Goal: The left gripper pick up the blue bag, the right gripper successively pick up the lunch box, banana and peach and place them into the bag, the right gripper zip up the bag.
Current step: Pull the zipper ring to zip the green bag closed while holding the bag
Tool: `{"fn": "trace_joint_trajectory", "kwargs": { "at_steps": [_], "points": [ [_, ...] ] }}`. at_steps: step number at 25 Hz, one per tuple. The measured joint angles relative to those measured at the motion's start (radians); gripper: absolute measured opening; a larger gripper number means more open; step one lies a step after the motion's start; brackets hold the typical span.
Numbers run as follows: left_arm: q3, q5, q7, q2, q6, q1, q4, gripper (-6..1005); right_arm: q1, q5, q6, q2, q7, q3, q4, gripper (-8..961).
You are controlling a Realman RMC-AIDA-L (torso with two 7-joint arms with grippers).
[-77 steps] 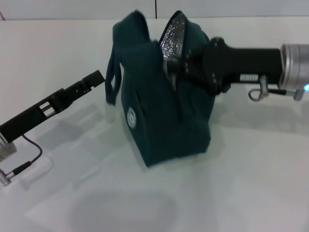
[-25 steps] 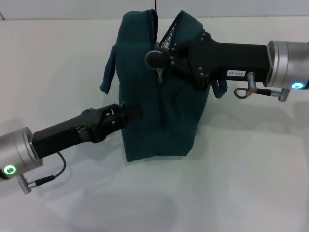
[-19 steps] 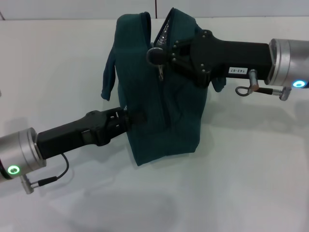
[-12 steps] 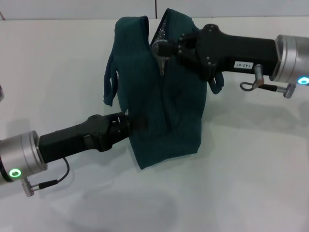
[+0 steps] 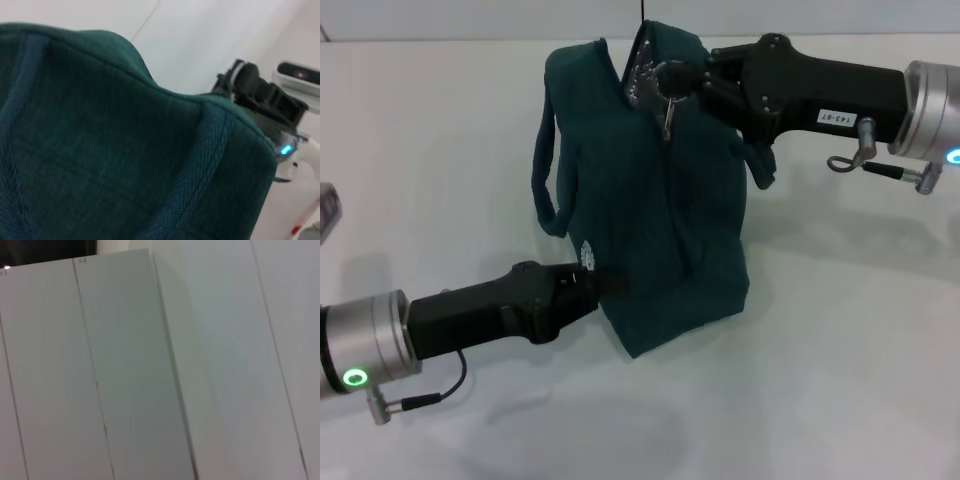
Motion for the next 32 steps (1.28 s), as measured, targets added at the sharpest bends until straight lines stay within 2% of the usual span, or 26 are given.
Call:
{"fn": "trace_joint_trajectory", "kwargs": {
  "at_steps": [4, 14, 23, 29, 32],
  "points": [
    [0.025, -0.002, 0.01, 0.001, 0.007, 0.004, 0.002, 91, 0.008, 0.0, 0.001, 0.0, -0.006, 0.007, 0.016, 7],
    [0.008, -0.011, 0.011, 0.006, 0.013, 0.01, -0.003, 69, 0.004, 0.0, -0.009, 0.0, -0.008, 0.007, 0.017, 8],
    [-0.074, -0.026, 0.006, 0.002, 0.029, 0.021, -0.002, 67, 0.009, -0.002, -0.025, 0.005, -0.008, -0.015, 0.018, 8],
    [-0.088, -0.077, -0.01, 0.002, 0.04, 0.018, -0.004, 262, 0.006, -0.003, -0.036, 0.007, -0.008, -0.018, 0.019, 7],
    [-0.089, -0.107, -0.032, 0.002, 0.044, 0.019, -0.003, 407, 0.004, -0.004, -0.038, 0.007, -0.008, -0.02, 0.019, 7]
  ]
}}
